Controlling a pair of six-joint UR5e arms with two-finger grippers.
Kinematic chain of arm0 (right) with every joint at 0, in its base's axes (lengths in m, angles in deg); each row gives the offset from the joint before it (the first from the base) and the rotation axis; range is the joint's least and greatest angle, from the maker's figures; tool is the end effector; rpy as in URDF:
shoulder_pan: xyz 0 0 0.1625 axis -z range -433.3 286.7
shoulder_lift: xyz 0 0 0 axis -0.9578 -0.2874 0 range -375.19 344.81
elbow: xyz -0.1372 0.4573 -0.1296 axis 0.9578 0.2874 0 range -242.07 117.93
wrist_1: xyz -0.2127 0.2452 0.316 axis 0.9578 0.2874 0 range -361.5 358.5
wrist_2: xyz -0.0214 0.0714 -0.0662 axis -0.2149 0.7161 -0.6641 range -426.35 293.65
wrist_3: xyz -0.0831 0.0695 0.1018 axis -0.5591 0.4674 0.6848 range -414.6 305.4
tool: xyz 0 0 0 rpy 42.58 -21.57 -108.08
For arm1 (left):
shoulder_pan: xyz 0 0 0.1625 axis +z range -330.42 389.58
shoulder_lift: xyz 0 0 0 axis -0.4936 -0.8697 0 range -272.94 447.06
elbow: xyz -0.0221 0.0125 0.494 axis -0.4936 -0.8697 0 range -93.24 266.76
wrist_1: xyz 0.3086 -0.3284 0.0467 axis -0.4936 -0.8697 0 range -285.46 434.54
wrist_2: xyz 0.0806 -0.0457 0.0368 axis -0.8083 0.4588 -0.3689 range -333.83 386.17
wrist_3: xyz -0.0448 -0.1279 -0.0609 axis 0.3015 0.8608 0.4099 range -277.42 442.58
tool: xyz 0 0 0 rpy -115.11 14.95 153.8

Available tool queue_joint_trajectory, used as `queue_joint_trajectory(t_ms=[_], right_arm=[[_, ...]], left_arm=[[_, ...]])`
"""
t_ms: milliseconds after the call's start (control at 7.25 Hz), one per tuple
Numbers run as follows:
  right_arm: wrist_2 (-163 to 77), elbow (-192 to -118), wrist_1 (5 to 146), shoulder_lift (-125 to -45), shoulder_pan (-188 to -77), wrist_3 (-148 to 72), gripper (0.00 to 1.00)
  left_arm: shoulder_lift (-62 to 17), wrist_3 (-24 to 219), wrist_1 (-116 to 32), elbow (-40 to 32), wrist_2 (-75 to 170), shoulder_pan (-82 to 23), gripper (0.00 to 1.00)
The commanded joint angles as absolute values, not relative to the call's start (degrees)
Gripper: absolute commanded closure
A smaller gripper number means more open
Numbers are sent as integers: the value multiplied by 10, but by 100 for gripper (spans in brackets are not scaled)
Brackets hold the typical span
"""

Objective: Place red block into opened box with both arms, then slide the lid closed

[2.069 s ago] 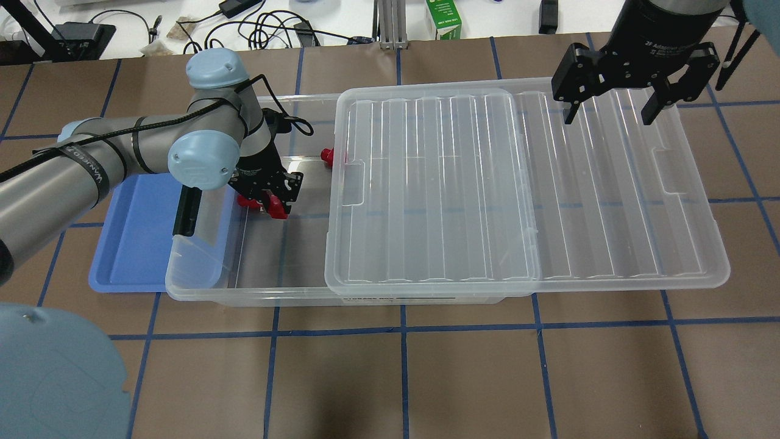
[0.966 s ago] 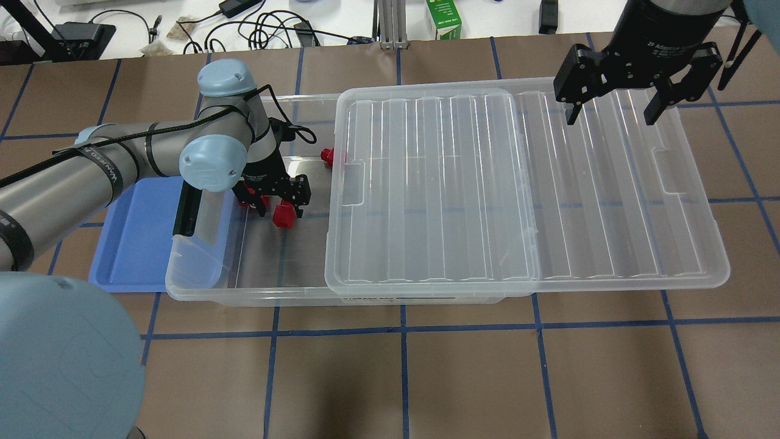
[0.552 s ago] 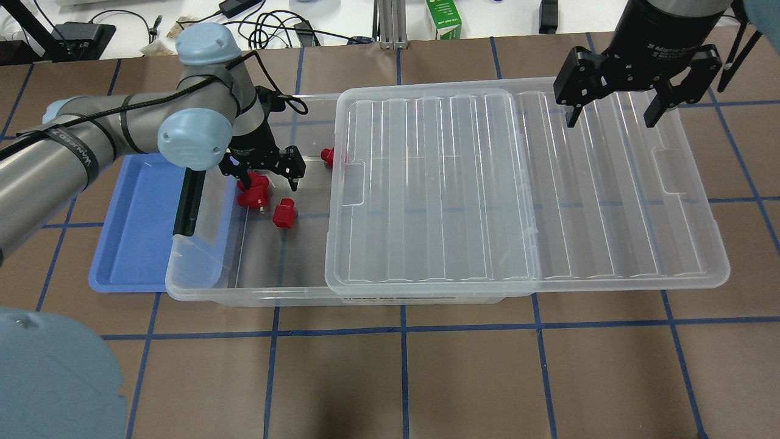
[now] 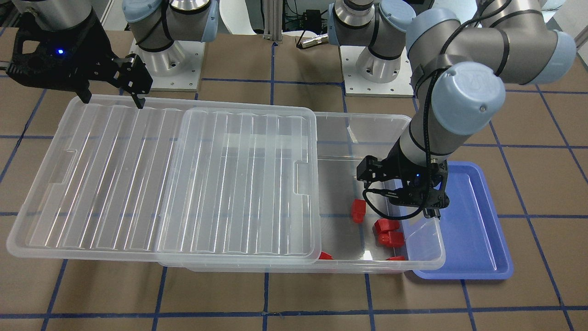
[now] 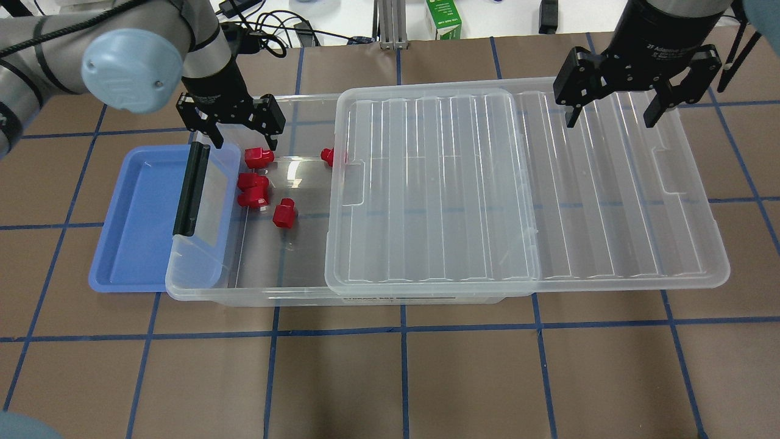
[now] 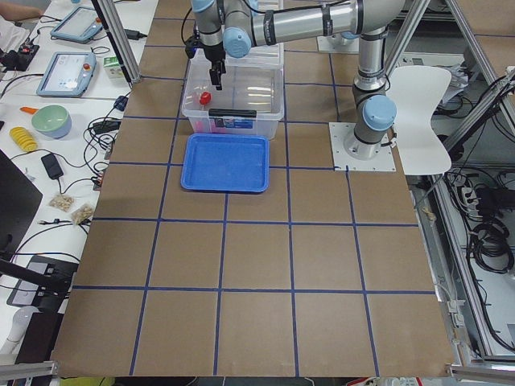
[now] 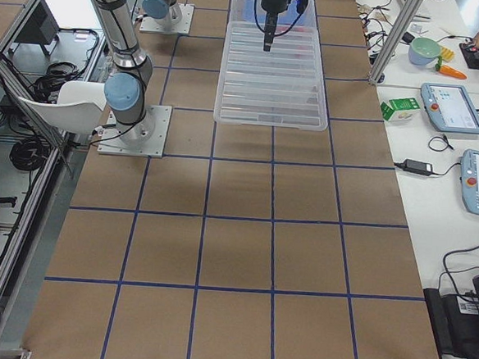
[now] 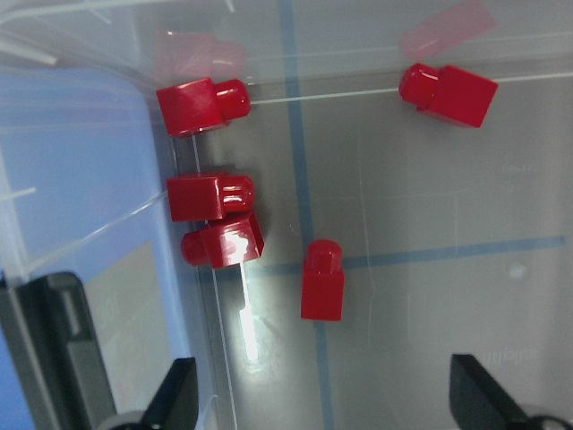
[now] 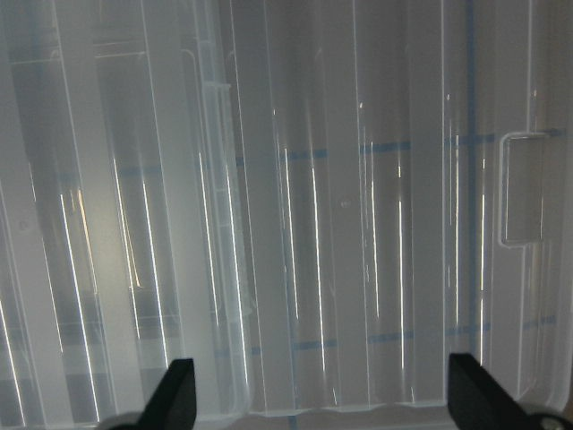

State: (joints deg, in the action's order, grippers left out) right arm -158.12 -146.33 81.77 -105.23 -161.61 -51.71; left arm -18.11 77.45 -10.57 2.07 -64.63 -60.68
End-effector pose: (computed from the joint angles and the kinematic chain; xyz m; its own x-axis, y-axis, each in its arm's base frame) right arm 0.1130 -0.5312 0.5506 -0.9963 0.0794 0.0318 0.0799 0.9967 0.0147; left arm -0.1341 -0.6419 0.4093 -0.9955 0.0947 -0.0060 0.0938 0.9917 0.0874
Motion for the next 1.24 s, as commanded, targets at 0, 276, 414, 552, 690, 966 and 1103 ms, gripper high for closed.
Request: queue_joint_trajectory(t_ms=[0,276,414,552,690,966,1103], right_arm=[[-1598,-1464,817,-1052,-1611,-523,0],[-1602,-1462,822,-1054,-1551,-660,0],[-1602,-1459,820,-1055,-1498,-722,0],[-1601,-1464,823,-1055,-1449,-778,0],[-1599,-1466,828,-1053,-1397,-842,0],[-1593,-1515,878,-1042,-1323,-897,1],[-1594,-1568,946,-1040,-1317,-898,1]], left_arm=[[-130,774,-162,33,-658,-606,0],[-82,774,-192,26,-659,-609,0],[-59,774,-216,24,-658,-609,0],[-46,782,-225,20,-654,-609,0],[-39,782,-225,18,-656,-610,0],[-40,773,-222,9,-654,-610,0],[-40,771,-220,7,-655,-607,0]])
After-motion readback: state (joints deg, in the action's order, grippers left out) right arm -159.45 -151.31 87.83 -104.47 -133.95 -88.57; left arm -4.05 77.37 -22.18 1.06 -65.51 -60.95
